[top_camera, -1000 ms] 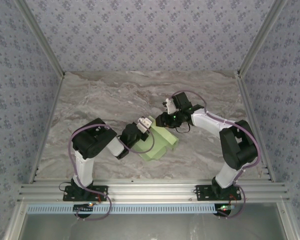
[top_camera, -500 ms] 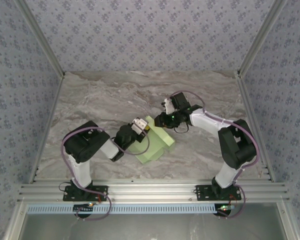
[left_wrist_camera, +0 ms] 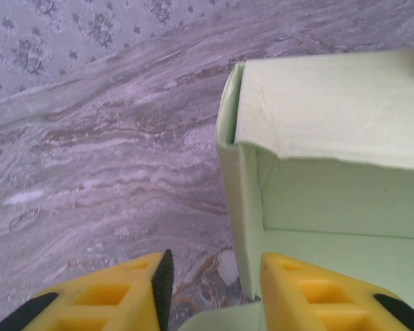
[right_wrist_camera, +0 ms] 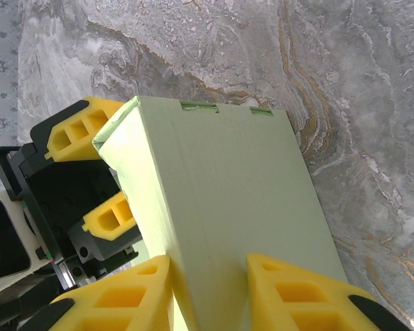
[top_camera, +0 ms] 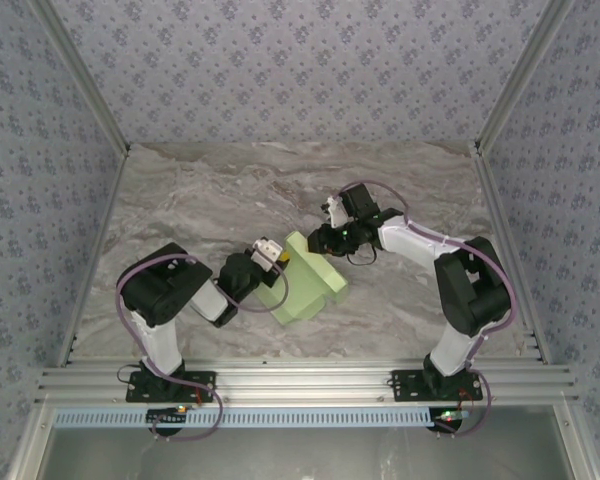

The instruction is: Fold the paper box

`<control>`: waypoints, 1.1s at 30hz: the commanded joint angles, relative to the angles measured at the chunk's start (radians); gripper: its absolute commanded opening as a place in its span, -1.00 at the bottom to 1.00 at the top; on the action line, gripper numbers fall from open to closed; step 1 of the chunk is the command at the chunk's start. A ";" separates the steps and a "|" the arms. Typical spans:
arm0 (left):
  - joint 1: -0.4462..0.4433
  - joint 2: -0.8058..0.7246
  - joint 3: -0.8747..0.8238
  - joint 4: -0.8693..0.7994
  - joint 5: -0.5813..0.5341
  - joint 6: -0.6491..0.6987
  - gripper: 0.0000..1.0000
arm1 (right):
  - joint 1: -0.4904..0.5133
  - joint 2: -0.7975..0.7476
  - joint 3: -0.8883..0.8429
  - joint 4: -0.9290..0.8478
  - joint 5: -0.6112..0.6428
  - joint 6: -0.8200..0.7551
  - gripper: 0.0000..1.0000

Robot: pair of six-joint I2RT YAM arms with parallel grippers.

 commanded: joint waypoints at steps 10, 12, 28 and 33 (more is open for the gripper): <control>0.010 -0.042 0.058 -0.073 0.074 0.017 -0.31 | 0.025 0.073 0.030 -0.138 -0.051 -0.025 -0.40; 0.010 -0.038 0.067 -0.089 0.073 0.018 -0.31 | 0.032 0.073 0.041 -0.152 -0.054 -0.037 -0.39; -0.038 -0.017 0.069 -0.088 -0.107 0.047 -0.97 | 0.021 -0.049 -0.042 0.030 -0.061 0.004 -0.20; -0.039 -0.087 0.044 -0.135 -0.139 0.057 -1.00 | -0.057 -0.237 -0.148 0.187 -0.096 -0.002 0.09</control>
